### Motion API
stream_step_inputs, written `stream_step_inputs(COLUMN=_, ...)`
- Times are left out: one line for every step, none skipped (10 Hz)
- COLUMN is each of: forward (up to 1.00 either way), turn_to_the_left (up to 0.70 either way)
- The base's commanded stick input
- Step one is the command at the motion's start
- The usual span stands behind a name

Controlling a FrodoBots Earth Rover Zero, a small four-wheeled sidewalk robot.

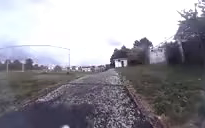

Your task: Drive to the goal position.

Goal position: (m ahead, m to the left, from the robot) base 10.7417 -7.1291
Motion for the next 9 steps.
stream_step_inputs(forward=0.60, turn_to_the_left=0.00)
stream_step_inputs(forward=0.60, turn_to_the_left=0.00)
stream_step_inputs(forward=0.60, turn_to_the_left=0.00)
stream_step_inputs(forward=0.60, turn_to_the_left=0.00)
stream_step_inputs(forward=0.60, turn_to_the_left=0.00)
stream_step_inputs(forward=0.60, turn_to_the_left=0.00)
stream_step_inputs(forward=0.60, turn_to_the_left=0.00)
stream_step_inputs(forward=0.60, turn_to_the_left=0.00)
stream_step_inputs(forward=0.60, turn_to_the_left=0.00)
